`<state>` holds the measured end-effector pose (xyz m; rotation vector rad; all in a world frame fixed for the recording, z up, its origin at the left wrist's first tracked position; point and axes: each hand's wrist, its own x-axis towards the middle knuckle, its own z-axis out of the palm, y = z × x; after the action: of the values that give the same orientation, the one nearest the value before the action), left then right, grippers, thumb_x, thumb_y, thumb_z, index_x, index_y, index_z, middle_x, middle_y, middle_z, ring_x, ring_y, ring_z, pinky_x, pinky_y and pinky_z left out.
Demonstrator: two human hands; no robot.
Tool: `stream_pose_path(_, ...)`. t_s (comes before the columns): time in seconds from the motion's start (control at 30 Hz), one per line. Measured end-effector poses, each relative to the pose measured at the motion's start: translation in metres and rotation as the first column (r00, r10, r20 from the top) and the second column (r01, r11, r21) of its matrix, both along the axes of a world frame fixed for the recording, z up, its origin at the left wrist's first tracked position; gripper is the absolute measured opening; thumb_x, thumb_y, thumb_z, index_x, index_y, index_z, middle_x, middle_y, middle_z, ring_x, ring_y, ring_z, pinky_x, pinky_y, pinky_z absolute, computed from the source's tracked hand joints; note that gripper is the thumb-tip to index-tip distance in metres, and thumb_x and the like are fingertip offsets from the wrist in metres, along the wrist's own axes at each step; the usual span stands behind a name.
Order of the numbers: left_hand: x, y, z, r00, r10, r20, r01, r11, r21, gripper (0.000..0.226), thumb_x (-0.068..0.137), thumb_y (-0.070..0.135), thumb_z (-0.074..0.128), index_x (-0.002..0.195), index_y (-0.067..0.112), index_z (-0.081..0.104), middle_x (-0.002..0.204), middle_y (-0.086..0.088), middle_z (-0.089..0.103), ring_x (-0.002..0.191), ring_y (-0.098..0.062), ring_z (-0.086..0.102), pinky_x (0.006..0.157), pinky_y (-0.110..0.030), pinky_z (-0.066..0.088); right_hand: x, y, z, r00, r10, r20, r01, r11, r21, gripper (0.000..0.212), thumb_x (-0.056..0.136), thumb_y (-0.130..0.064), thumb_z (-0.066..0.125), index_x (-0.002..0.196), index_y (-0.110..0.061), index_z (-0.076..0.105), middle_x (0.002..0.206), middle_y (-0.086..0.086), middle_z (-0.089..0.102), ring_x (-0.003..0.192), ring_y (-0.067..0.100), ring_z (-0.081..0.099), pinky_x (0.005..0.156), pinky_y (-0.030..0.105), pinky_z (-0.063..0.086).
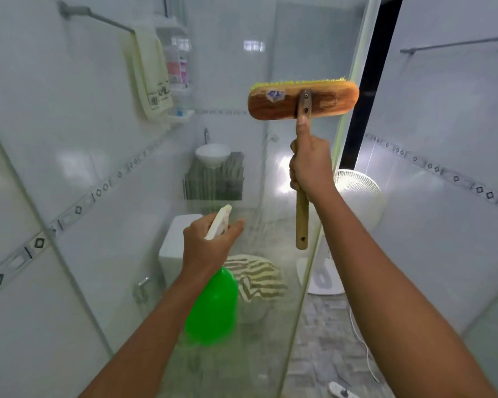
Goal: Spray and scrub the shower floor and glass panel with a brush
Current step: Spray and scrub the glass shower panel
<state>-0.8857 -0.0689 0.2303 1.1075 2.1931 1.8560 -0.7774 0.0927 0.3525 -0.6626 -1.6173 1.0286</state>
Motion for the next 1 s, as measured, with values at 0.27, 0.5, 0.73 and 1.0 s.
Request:
stream_pose_path(0.27,-0.010,0.005,0.029,0.993,0.095,-0.065,-0.083,0.983,0.164,0.048,0.082,0.060,0.077,0.082,0.011,0.074,0.070,-0.009,0.073,0.064,-0.032,0.071,0.052,-0.053,0.061,-0.008,-0.029,-0.167,0.956,0.150,0.251,-0.150,0.988,-0.016,0.049,0.097,-0.062,0.037,0.071,-0.024,0.054,0.057,-0.007,0.046,0.048,0.001,0.042,0.046,0.018,0.036)
stream_pose_path(0.5,-0.019,-0.009,0.068,0.988,0.114,-0.103,-0.093,0.978,0.186,0.043,0.082,0.058,0.078,0.083,0.016,0.075,0.073,-0.006,0.074,0.069,-0.029,0.073,0.059,-0.054,0.063,-0.023,-0.043,-0.150,0.957,0.146,0.249,-0.148,0.989,-0.011,0.048,0.097,-0.059,0.037,0.074,-0.022,0.058,0.051,-0.009,0.051,0.048,0.000,0.047,0.047,0.019,0.036)
stream_pose_path(0.73,-0.021,-0.012,0.088,0.990,0.119,-0.073,-0.104,0.978,0.178,0.030,0.089,0.042,0.079,0.092,0.013,0.075,0.081,-0.010,0.074,0.070,-0.025,0.073,0.051,-0.045,0.064,-0.030,-0.018,0.017,0.996,0.070,0.050,-0.077,0.986,0.149,0.051,0.099,-0.059,0.035,0.063,-0.023,0.043,0.052,-0.009,0.040,0.044,0.007,0.041,0.045,0.025,0.037)
stream_pose_path(1.0,-0.035,-0.013,0.095,0.985,0.136,-0.105,-0.112,0.973,0.202,0.035,0.088,0.049,0.079,0.082,0.014,0.075,0.074,-0.007,0.074,0.069,-0.028,0.073,0.057,-0.055,0.063,-0.025,-0.053,-0.165,0.948,0.167,0.271,-0.177,0.984,0.010,0.052,0.098,-0.059,0.035,0.077,-0.019,0.062,0.052,-0.008,0.051,0.049,0.000,0.047,0.048,0.018,0.035)
